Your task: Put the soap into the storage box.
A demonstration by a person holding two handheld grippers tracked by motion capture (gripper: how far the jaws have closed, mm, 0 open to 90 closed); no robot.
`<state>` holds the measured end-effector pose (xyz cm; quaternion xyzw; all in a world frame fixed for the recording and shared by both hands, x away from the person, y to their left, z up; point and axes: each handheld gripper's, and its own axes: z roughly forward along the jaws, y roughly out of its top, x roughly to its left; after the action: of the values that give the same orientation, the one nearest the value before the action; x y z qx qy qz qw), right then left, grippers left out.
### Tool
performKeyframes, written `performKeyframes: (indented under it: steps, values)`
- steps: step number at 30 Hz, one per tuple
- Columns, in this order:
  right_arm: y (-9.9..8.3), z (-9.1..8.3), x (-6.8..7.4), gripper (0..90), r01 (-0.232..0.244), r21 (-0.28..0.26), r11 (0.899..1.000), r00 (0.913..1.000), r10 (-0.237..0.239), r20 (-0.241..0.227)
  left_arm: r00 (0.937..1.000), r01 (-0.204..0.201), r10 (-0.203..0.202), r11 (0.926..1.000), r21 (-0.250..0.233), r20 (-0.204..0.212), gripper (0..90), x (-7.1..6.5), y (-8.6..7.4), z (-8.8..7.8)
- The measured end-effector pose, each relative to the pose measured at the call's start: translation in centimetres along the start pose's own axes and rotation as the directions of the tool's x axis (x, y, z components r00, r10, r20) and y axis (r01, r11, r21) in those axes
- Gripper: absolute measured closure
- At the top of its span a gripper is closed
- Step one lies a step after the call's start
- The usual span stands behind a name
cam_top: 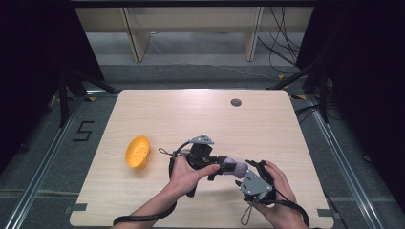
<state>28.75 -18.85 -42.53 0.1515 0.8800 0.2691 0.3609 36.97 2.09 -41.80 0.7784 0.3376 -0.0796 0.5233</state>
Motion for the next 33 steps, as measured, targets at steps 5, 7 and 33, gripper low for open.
performKeyframes:
  steps: [5,7,33]
  values:
    - [-1.3,-0.5,-0.7,32.0,-0.066,0.003,0.998,0.9978,0.066,0.008,0.9992,-0.015,0.015,0.9998,-0.014,-0.038,59.0,-0.1,0.0,-1.4]
    - [-2.0,-0.7,-1.0,32.5,-0.117,0.01,0.993,0.9931,0.117,0.01,0.9977,-0.034,0.033,0.9993,-0.014,-0.06,59.0,-0.1,0.0,-2.1]
    - [-6.1,0.0,-3.3,38.6,-0.334,0.067,0.94,0.9419,0.335,-0.016,0.9731,-0.047,0.024,0.9941,-0.098,-0.229,59.0,2.2,-1.9,-9.2]
